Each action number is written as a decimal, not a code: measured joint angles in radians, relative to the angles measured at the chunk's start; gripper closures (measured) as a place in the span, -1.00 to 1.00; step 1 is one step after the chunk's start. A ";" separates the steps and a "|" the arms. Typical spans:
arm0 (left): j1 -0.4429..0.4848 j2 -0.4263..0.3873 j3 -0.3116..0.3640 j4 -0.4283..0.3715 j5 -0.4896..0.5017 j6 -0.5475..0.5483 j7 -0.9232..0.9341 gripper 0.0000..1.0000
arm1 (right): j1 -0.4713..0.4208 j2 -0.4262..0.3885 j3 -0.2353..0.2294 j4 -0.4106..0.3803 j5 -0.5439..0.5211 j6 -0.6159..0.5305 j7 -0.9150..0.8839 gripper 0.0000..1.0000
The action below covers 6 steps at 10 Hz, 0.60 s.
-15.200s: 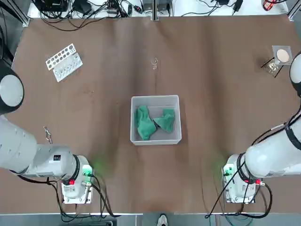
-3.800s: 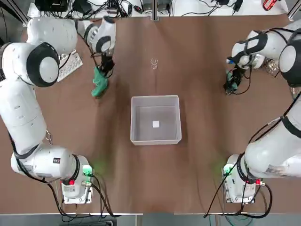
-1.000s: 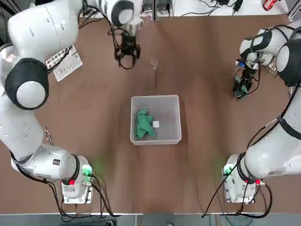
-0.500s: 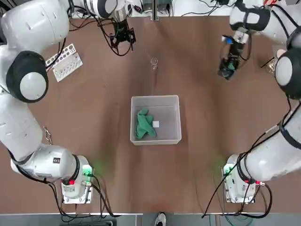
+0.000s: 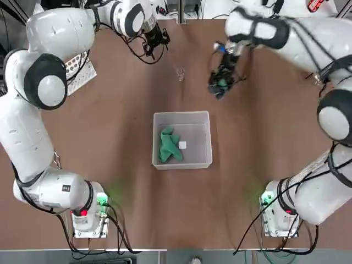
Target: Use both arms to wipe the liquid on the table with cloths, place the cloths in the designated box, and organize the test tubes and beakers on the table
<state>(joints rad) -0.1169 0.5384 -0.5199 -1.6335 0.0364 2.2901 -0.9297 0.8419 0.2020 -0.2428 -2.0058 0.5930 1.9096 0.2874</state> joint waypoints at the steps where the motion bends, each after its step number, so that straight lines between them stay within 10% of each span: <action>1: -0.003 0.012 0.000 0.001 0.000 0.038 -0.015 -0.88 | 0.132 0.003 0.002 -0.010 0.008 0.106 0.145 0.92; 3: -0.015 0.040 0.000 0.003 0.000 0.092 -0.048 -0.72 | 0.317 0.008 0.003 -0.032 0.009 0.241 0.325 0.92; 6: -0.020 0.088 0.000 0.005 -0.002 0.109 -0.059 -0.29 | 0.355 0.012 -0.006 -0.113 0.010 0.277 0.356 0.78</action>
<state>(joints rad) -0.1366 0.6268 -0.5202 -1.6289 0.0341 2.3991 -0.9888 1.1968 0.2142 -0.2491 -2.1190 0.6025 2.1871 0.6433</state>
